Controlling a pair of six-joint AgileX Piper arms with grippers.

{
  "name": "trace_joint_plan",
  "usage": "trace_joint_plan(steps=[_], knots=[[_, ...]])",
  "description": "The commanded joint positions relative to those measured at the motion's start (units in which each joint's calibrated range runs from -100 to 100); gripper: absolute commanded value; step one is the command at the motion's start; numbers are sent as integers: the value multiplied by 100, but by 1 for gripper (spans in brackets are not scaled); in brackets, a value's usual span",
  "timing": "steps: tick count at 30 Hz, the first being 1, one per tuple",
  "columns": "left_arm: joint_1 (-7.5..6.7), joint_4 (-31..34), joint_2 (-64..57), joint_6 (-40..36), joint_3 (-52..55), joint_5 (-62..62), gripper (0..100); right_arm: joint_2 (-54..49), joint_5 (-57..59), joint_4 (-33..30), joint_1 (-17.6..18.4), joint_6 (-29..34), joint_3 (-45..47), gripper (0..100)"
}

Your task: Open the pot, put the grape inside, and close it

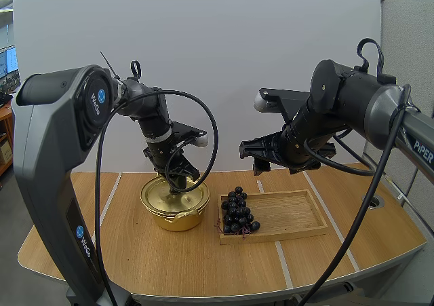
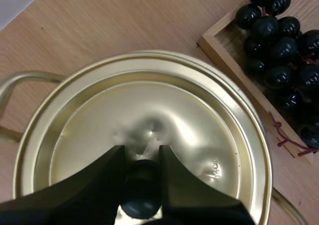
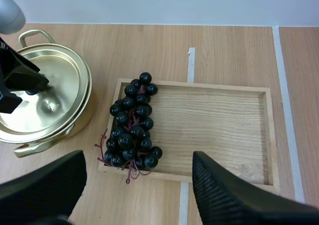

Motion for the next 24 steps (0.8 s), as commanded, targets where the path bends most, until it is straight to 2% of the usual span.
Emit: trace_joint_plan(steps=[1, 11, 24], knots=[[-15, 391, -399, -198, 4, 202, 0, -37, -26, 24, -16, -5, -43, 100], [-15, 385, -1525, -359, -816, 923, 0, -37, -26, 24, -16, -5, -43, 100], [-15, 503, -2674, -662, -2847, 593, 0, -37, -26, 24, -16, -5, -43, 100]])
